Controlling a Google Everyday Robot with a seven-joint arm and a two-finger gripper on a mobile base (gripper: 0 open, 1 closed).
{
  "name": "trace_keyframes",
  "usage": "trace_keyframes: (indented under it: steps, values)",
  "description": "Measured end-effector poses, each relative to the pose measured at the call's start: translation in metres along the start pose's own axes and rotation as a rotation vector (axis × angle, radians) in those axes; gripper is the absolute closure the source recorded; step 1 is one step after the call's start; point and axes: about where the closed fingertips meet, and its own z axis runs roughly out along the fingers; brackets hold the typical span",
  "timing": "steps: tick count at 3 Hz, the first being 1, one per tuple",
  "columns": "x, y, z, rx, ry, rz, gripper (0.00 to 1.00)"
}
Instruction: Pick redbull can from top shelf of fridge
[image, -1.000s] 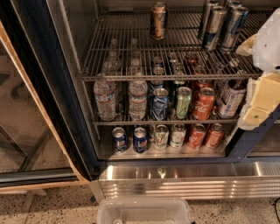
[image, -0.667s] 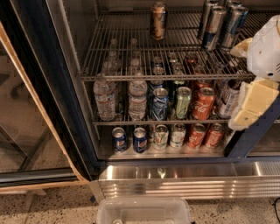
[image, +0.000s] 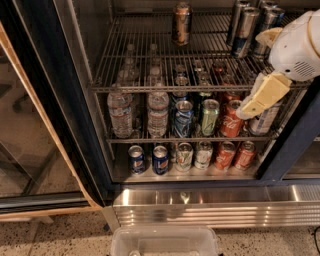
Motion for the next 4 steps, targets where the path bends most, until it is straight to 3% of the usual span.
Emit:
trace_keyframes:
  steps: [2, 4]
  values:
    - [-0.010, -0.001, 0.002, 0.025, -0.048, 0.022, 0.00]
    - [-0.017, 0.036, 0.005, 0.157, -0.162, 0.178, 0.00]
